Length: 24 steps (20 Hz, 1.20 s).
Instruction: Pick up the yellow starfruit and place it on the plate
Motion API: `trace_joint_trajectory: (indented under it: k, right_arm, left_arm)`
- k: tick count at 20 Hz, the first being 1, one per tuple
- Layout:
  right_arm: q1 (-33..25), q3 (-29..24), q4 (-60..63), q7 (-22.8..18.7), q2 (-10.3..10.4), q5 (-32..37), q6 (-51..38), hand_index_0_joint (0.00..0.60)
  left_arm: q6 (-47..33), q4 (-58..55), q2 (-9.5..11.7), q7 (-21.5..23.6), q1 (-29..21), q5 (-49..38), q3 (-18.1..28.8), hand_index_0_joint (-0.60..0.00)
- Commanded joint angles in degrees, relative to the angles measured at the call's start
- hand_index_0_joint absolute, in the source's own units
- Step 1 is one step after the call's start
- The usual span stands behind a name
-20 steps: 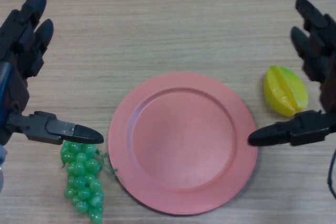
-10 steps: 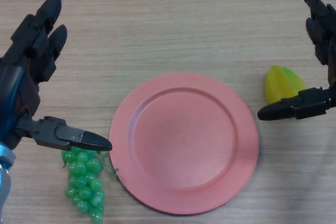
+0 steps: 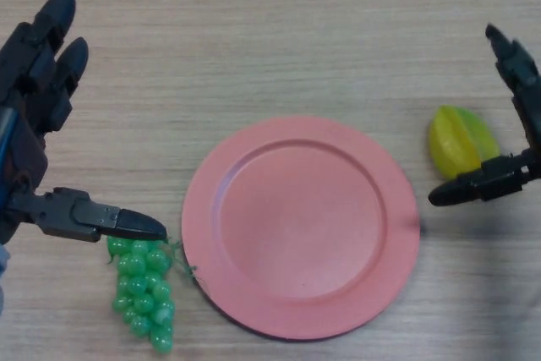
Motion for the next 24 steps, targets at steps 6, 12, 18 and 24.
trace_joint_trajectory:
  k: [6, 12, 18, 24]
  right_arm:
    - [-7.1, -1.7, 7.7, -9.1, -3.3, -3.4, -16.4, 0.000]
    - [-8.4, -0.1, 14.7, -12.3, -4.9, -10.5, -19.8, 0.600]
    - [-8.5, 0.8, 16.2, -14.8, -7.3, -23.7, -20.9, 0.600]
    - [-5.1, -2.5, 0.0, -7.4, -4.0, -12.9, -12.7, 0.600]
  left_arm:
    - [-6.3, -3.3, 2.9, 0.5, -1.4, -1.4, 4.4, 0.000]
    - [-4.4, -4.1, 2.8, -0.6, -1.0, -1.4, 4.9, 0.000]
    - [-2.8, -5.0, 2.7, -1.4, -0.7, -1.8, 5.1, 0.000]
    - [-1.2, -5.9, 2.6, -1.9, -0.4, -1.5, 5.2, 0.000]
